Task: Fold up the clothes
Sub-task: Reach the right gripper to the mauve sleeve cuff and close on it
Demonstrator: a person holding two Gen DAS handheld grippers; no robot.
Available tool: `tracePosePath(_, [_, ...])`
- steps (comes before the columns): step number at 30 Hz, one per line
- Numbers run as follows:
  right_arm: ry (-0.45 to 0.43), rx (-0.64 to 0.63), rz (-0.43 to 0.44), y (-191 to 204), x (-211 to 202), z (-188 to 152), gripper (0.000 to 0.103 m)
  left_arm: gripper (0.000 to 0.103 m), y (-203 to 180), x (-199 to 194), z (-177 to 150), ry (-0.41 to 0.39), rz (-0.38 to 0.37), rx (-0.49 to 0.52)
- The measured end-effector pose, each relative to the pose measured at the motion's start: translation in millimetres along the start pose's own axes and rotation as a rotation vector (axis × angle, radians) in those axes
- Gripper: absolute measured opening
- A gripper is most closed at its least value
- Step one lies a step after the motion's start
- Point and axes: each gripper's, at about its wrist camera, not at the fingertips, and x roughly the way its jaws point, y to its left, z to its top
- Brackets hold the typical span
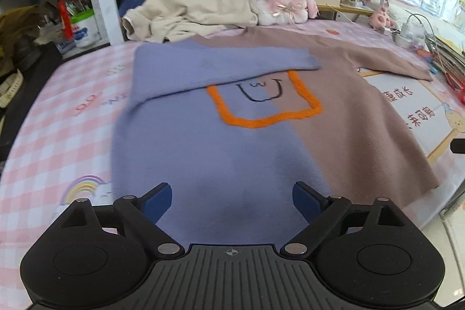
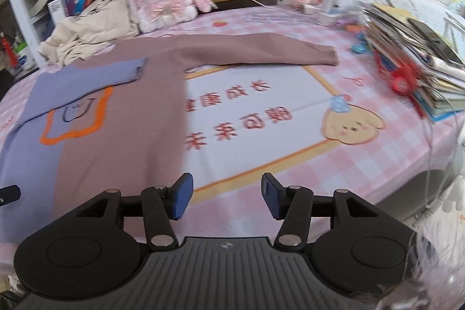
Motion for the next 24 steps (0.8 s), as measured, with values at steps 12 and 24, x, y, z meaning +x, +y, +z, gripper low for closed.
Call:
tracePosePath(12, [0.003,0.064,0.02,-71,57,62,0.056,0.093,-25,14,16,0.041,0.139,-0.15])
tracePosePath(24, [0.047,0.041,0.079,-152,148,148,0.055,0.094,-75,8,6,0.083,0.4,-0.368])
